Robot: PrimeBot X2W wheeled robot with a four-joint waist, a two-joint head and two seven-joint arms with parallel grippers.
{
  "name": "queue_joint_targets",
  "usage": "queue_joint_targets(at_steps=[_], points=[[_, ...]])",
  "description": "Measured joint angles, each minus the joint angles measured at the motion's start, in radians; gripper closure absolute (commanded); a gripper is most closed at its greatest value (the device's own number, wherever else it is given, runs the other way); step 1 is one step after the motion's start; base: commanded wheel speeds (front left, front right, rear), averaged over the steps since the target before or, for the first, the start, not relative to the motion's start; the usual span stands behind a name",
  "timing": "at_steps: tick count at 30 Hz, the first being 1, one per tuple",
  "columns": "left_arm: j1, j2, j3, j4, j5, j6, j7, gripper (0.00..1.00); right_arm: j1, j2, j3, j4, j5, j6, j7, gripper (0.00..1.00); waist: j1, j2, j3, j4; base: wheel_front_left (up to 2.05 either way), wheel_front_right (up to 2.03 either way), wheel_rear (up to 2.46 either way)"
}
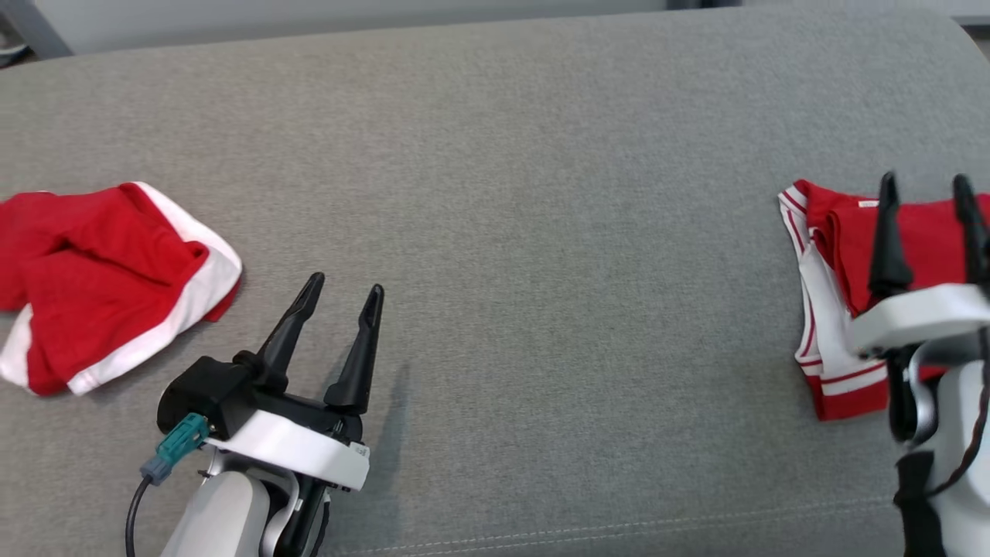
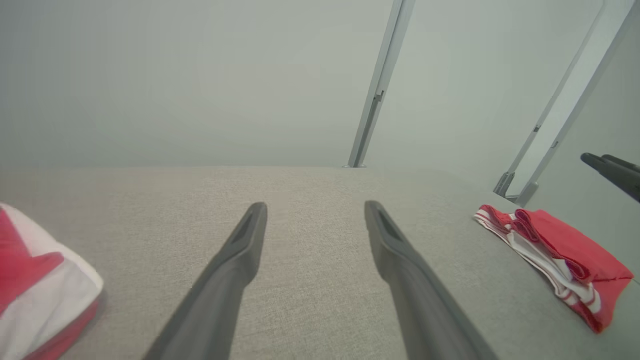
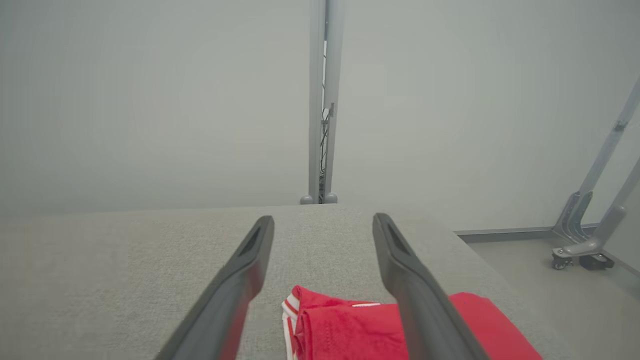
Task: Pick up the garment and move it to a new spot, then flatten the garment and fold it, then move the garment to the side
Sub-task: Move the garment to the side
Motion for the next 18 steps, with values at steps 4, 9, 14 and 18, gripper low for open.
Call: queue_joint_targets(at_steps=[4, 9, 14, 18], points=[[0.005, -0.033, 0.066, 0.05, 0.04, 0.0, 0.0, 0.0, 0.087, 0.007, 0.063, -0.068, 0.047, 0.0, 0.0, 0.0, 0.0, 0.0, -0.031, 0.037, 0.0, 0.0, 0.0], [0.023, -0.058, 0.136, 0.099, 0.093, 0.0, 0.0, 0.0, 0.167, 0.009, 0.106, -0.12, 0.101, 0.0, 0.0, 0.0, 0.0, 0.0, -0.071, 0.091, 0.0, 0.0, 0.0], [0.044, -0.076, 0.179, 0.133, 0.12, 0.0, 0.0, 0.0, 0.231, 0.011, 0.119, -0.131, 0.131, 0.0, 0.0, 0.0, 0.0, 0.0, -0.119, 0.125, 0.0, 0.0, 0.0], [0.063, -0.081, 0.206, 0.151, 0.132, 0.0, 0.0, 0.0, 0.264, 0.011, 0.128, -0.131, 0.142, 0.0, 0.0, 0.0, 0.0, 0.0, -0.152, 0.135, 0.0, 0.0, 0.0]])
